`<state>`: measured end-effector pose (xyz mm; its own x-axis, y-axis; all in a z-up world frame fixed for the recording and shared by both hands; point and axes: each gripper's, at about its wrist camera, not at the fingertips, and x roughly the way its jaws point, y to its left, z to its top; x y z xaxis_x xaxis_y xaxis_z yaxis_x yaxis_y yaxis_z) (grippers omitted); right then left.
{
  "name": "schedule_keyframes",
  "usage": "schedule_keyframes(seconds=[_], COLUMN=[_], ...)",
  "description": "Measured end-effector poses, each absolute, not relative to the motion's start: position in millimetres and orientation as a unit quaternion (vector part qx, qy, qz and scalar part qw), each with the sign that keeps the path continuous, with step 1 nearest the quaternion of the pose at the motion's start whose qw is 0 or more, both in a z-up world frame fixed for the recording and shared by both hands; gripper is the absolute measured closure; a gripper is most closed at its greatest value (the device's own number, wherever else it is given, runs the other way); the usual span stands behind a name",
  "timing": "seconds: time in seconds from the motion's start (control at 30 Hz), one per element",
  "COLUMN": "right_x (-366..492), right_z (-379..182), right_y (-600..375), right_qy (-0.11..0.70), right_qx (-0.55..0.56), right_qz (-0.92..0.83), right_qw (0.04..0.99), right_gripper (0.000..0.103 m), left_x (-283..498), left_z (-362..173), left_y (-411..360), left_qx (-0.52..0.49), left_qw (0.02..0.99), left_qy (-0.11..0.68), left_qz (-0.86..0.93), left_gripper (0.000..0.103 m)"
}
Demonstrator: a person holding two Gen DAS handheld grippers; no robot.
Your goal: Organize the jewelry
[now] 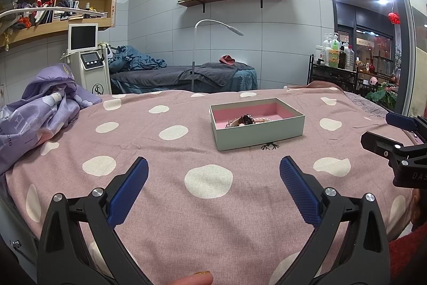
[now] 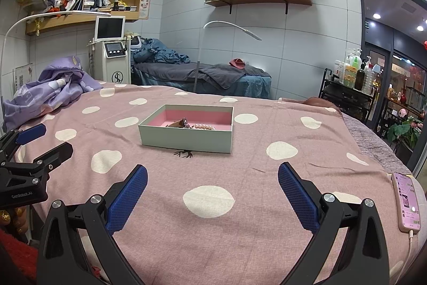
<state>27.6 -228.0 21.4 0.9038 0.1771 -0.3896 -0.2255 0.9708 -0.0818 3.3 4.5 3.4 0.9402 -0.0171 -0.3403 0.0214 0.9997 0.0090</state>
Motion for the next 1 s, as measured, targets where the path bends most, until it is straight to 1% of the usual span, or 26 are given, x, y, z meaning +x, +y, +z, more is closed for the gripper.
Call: schedule_keyframes(seconds=[1.0], right_x=[26.3], right_z=[20.9], right_y=[-225.0], right_qy=[0.196], right_qx=[-0.064], right_qz=[0.104], right_qw=[0.973], right_gripper=[0.007], left_x=[4.8], left_z=[5.0], left_y=[3.2], left_qx=[0.003], left_qw=[0.984], left_qy=[0.177], left_qz=[-0.008], left_gripper=[0.006])
